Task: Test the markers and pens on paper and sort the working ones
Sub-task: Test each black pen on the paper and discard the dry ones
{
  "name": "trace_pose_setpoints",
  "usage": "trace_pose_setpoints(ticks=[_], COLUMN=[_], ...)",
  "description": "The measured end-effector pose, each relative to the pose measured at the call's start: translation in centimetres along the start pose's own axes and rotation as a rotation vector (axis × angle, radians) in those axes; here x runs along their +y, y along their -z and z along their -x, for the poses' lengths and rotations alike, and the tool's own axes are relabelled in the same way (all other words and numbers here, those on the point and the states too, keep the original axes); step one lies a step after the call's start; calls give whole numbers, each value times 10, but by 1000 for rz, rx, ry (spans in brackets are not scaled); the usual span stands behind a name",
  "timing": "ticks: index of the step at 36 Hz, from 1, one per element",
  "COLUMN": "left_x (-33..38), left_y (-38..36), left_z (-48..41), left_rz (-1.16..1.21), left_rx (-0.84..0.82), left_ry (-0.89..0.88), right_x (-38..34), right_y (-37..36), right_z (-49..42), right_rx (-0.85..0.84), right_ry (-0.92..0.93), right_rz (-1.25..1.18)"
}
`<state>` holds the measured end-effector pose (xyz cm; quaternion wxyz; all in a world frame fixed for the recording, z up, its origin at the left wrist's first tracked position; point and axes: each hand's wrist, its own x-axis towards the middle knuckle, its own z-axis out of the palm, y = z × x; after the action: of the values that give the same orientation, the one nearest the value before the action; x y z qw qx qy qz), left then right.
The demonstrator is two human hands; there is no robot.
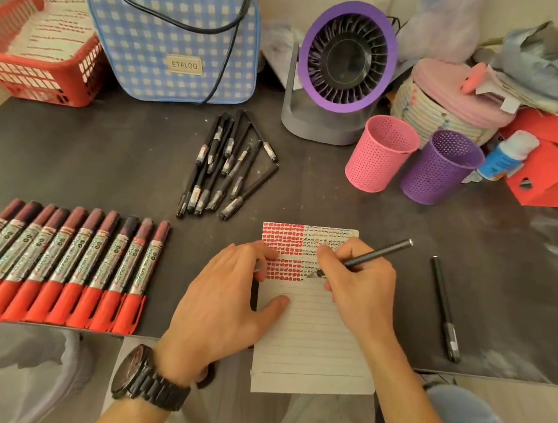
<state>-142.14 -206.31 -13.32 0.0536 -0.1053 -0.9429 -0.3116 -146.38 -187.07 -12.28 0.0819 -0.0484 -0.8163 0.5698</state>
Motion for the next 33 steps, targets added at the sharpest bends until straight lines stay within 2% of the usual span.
trace_pose_setpoints(ticks=[9, 33], left_x=[0, -1], left_y=[2, 2], left_z=[0, -3], left_rz=[38, 63], left_rx=[-21, -15], left_ry=[46, 39], right_x=[5, 3], right_y=[-3, -5], right_z=[1, 0], right_rx=[-4, -19], right_ry=[69, 72], right_rz=[14, 37])
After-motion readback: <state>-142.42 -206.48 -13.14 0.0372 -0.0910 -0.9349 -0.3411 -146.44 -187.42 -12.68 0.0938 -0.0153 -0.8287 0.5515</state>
